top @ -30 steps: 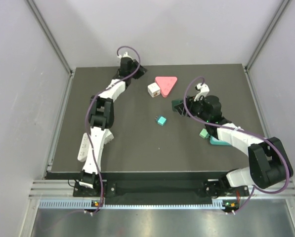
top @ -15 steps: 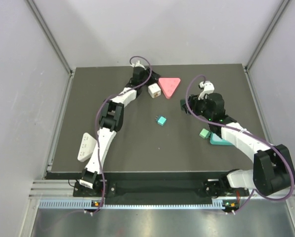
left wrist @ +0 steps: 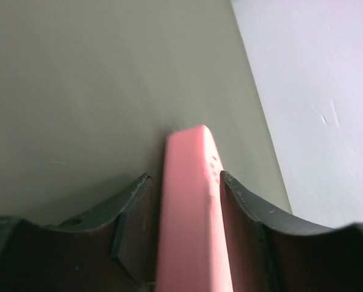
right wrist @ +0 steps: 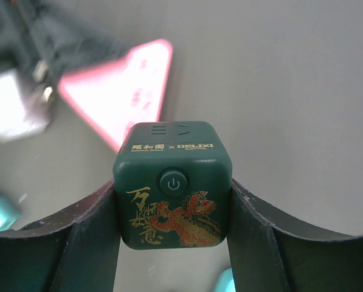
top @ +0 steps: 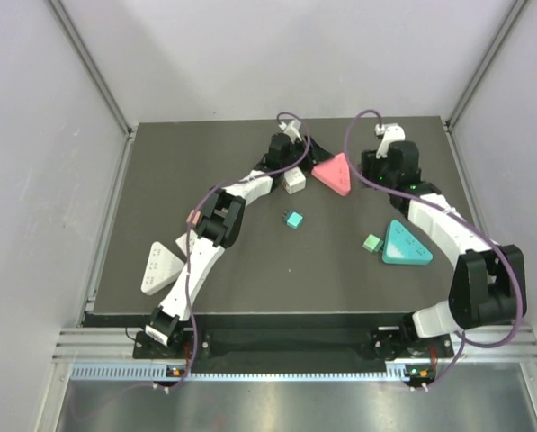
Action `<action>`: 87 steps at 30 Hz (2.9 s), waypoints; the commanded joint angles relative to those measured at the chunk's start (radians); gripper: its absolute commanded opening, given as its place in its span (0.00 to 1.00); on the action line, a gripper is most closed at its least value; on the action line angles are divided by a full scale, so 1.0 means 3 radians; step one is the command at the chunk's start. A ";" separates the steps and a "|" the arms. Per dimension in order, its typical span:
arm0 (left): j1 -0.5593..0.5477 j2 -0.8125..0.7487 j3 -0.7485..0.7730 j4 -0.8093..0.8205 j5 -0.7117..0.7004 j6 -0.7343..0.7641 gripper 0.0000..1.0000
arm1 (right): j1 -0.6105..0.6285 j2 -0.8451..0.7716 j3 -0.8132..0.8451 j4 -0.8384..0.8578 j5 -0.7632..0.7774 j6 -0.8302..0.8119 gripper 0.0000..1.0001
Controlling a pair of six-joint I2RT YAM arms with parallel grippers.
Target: Insert the plug
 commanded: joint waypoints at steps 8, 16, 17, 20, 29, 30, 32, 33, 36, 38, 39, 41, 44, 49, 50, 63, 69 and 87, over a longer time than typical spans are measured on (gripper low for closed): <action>-0.0090 0.0070 -0.0083 0.0385 0.0278 -0.0202 0.54 | -0.0630 0.1046 0.0842 0.0105 -0.0439 -0.0018 0.00; -0.0146 0.0076 -0.0098 0.0401 0.0431 -0.0320 0.52 | -0.0677 0.1436 0.0924 0.0084 -0.0796 0.0045 0.00; -0.0146 0.0055 -0.0129 0.0401 0.0451 -0.0325 0.51 | -0.0657 0.1415 0.0899 0.0099 -0.0833 0.0055 0.00; -0.0146 -0.0037 -0.0282 0.0452 0.0543 -0.0366 0.49 | -0.0539 0.1318 0.0766 0.0074 -0.0833 0.0050 0.00; -0.0161 -0.0614 -0.1014 0.0238 0.0911 -0.0132 0.46 | -0.0141 0.0654 0.0061 -0.0416 -0.0578 0.0229 0.00; -0.0161 -0.0671 -0.1044 0.0055 0.0942 -0.0070 0.46 | -0.0008 0.0476 -0.0071 -0.0468 -0.0542 0.0224 0.00; -0.0156 -0.0809 -0.1085 -0.0135 0.1009 0.0129 0.47 | 0.0135 0.0236 -0.0185 -0.0642 -0.0384 0.0193 0.00; -0.0161 -0.0900 -0.1101 -0.0389 0.1014 0.0292 0.48 | 0.0207 0.0163 -0.0266 -0.0703 -0.0292 0.0188 0.00; -0.0146 -0.1110 -0.1111 -0.0814 0.0857 0.0634 0.57 | 0.0223 -0.0057 -0.0227 -0.1030 -0.0174 0.0163 0.00; -0.0105 -0.1167 -0.0969 -0.1142 0.0683 0.0778 0.63 | 0.0218 -0.0118 -0.0064 -0.1367 -0.0062 0.0050 0.00; -0.0070 -0.1187 -0.0826 -0.1351 0.0596 0.0820 0.65 | 0.0233 -0.0129 0.0115 -0.1459 0.0005 0.0009 0.00; 0.0058 -0.1208 -0.0427 -0.1680 0.0549 0.0795 0.69 | 0.0238 -0.0159 0.0254 -0.1578 0.0117 -0.0134 0.00; 0.0252 -0.1458 -0.0476 -0.1767 0.0426 0.0601 0.71 | 0.0243 -0.0109 0.0458 -0.1553 0.0205 -0.0562 0.00; 0.0365 -0.2046 -0.1238 -0.2057 0.0207 0.0916 0.72 | 0.0141 0.0044 0.0862 -0.1511 -0.0418 -0.1465 0.00; 0.0365 -0.2112 -0.1310 -0.2180 0.0120 0.0983 0.71 | 0.0141 0.0136 0.0929 -0.1522 -0.0449 -0.1605 0.00; -0.0085 -0.3590 -0.3248 -0.2626 -0.0269 0.1602 0.68 | -0.0078 0.1159 0.2161 -0.2554 -0.1559 -0.3784 0.00; -0.0085 -0.3887 -0.3478 -0.2678 -0.0291 0.1639 0.71 | -0.0171 0.1517 0.2483 -0.2937 -0.1794 -0.4250 0.00; -0.0085 -0.4685 -0.3863 -0.2882 -0.0965 0.2047 0.77 | -0.0242 0.2075 0.2979 -0.3322 -0.2122 -0.4772 0.00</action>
